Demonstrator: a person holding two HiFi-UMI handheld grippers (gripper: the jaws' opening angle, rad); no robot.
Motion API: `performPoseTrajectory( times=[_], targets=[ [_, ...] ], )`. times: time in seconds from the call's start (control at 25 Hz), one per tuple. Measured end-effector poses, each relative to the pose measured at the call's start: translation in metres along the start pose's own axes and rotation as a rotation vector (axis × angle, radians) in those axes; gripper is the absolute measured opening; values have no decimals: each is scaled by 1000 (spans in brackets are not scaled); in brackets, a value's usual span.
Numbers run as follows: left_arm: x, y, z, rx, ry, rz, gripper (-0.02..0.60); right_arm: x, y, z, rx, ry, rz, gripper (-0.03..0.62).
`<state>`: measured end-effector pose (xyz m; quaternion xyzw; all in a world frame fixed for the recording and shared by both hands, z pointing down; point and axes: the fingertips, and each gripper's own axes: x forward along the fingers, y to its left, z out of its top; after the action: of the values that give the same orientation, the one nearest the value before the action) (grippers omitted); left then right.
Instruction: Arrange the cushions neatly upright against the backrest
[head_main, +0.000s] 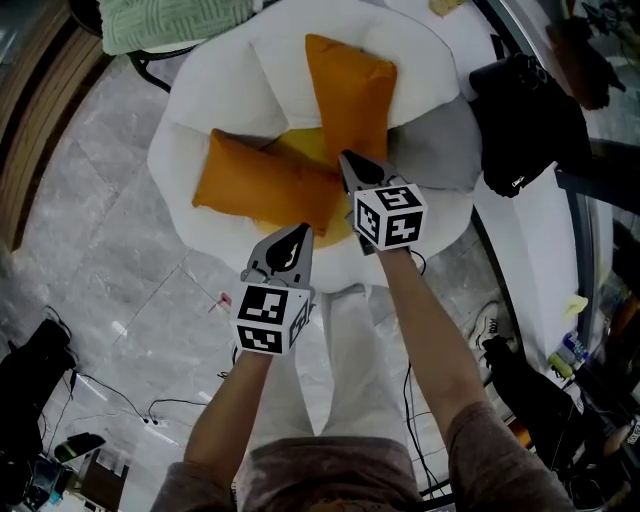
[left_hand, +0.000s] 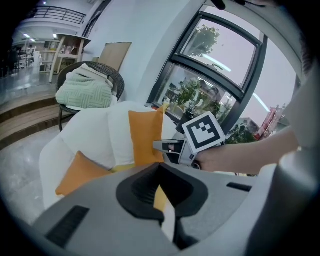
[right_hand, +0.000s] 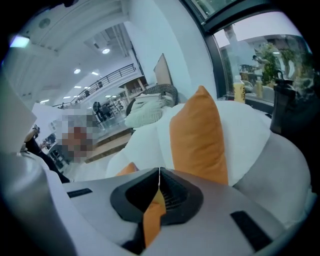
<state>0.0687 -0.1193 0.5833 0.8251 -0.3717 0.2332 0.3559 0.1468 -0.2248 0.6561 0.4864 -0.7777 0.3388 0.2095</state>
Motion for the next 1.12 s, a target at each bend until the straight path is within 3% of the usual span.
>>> performPoseTrajectory(
  times=[0.2,0.24,0.32,0.52,0.8,0.96,1.12],
  targets=[
    [-24,17,-8,-35,-22,34,5,16,46,-9,-147,67,77,23],
    [-29,22,-10,-42,-26,42,5,20,55,-12,-170,83,88,43],
    [-39,34,-16,-61,-34,60,3,31,74,-22,-218,130,119,143],
    [-63,63,-34,-109,-46,108,5,56,122,-53,-406,245,206,201],
    [-82,98,-59,-157,-45,140,5,92,149,-81,-438,321,227,202],
    [-82,113,-71,-170,-42,140,5,110,148,-101,-500,367,213,202],
    [-74,121,-85,-175,-31,122,5,127,142,-115,-485,385,180,206]
  ],
)
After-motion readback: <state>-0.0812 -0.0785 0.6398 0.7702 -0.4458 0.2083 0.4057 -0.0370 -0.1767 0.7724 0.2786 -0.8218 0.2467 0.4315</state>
